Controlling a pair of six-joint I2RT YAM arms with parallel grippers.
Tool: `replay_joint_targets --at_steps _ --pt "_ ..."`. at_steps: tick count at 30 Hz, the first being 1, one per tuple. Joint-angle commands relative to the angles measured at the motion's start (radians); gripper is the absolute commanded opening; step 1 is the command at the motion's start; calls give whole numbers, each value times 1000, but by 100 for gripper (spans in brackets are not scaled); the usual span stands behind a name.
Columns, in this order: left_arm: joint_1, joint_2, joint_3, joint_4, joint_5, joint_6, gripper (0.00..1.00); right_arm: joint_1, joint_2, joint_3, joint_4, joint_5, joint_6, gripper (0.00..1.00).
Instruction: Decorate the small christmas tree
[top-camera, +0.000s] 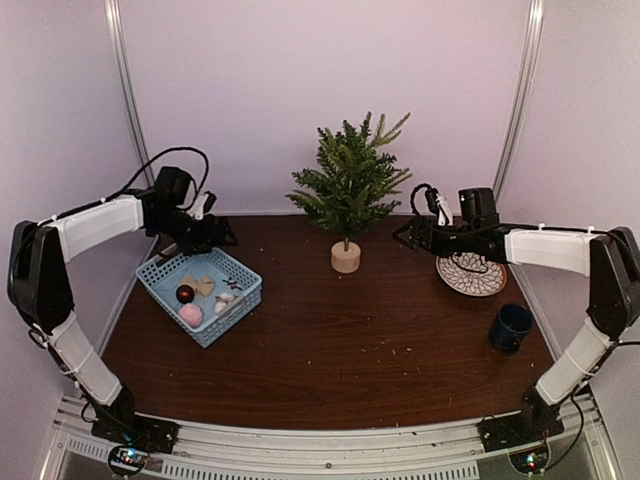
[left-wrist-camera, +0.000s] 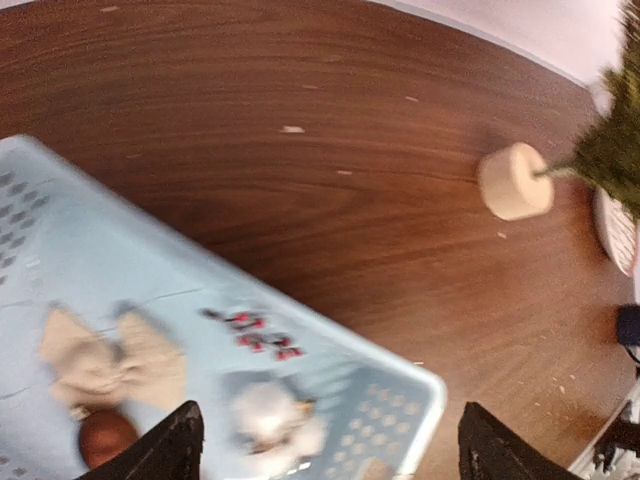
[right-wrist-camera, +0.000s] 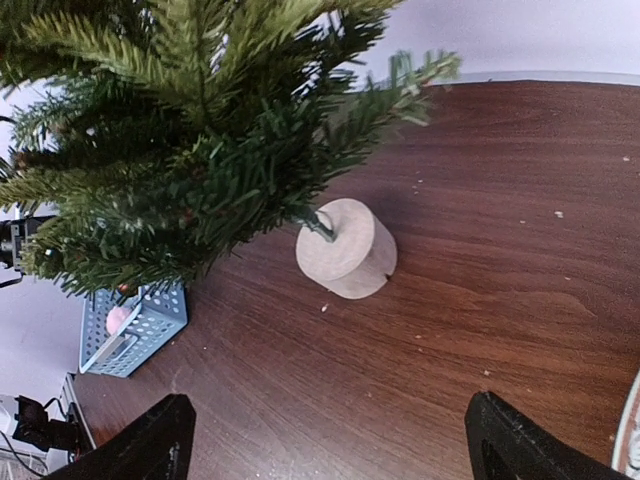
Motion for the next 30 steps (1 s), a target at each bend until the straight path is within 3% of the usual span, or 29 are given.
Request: replay_joint_targets --at_steps 1,6,13,19,30 --pt "-188 111 12 324 126 -213 81 50 107 12 194 10 170 94" --pt "-286 293 138 496 86 -416 72 67 193 10 319 73 326 84" --pt "-321 501 255 654 30 -620 60 72 325 82 382 125 454 71" --pt "-322 655 448 652 60 -641 59 74 444 186 386 129 489 59" --pt "-327 903 749 565 125 -694 53 93 647 413 356 83 527 49"
